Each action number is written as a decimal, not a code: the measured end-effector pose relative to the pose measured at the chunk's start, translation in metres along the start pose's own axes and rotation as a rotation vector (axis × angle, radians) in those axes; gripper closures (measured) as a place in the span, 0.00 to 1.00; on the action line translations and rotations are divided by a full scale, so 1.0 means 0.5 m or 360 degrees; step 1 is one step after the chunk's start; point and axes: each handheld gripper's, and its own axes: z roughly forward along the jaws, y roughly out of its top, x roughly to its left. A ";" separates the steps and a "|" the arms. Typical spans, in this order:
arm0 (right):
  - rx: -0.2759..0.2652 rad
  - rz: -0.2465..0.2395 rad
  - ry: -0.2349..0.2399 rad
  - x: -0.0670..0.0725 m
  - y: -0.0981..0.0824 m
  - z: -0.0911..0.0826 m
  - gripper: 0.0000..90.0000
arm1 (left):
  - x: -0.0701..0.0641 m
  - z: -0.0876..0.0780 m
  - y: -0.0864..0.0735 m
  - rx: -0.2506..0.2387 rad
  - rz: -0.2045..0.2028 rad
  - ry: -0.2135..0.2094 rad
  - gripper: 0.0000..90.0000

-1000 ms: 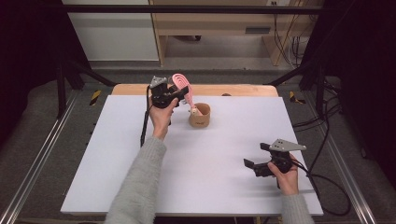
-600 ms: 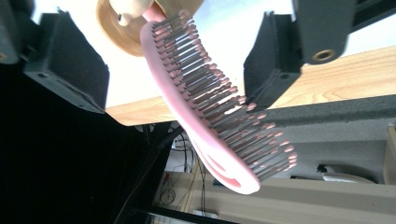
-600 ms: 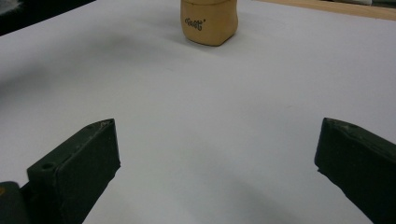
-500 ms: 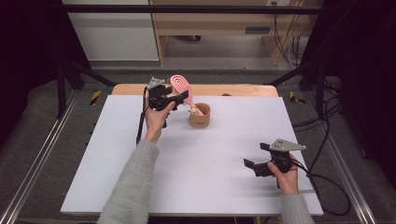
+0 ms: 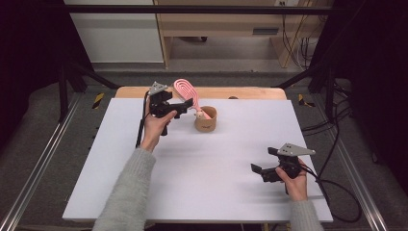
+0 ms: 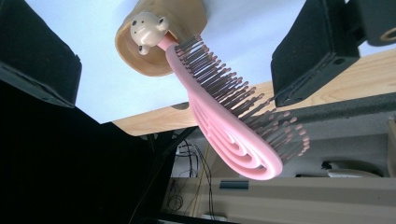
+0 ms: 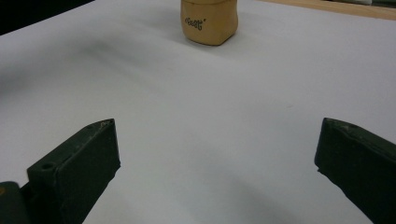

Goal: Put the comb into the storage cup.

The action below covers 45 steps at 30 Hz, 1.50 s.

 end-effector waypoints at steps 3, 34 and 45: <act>-0.0001 0.0002 0.0000 0.000 0.000 0.000 0.00 | -0.006 -0.010 0.004 -0.0005 0.0019 0.0018 0.02; -0.0018 0.0012 0.0005 0.001 0.001 0.001 0.00 | -0.024 -0.174 -0.015 -0.0059 0.0182 -0.0107 0.01; -0.0020 0.0014 0.0002 0.001 0.001 0.000 0.00 | -0.016 -0.214 -0.075 -0.0011 0.0224 -0.0117 0.01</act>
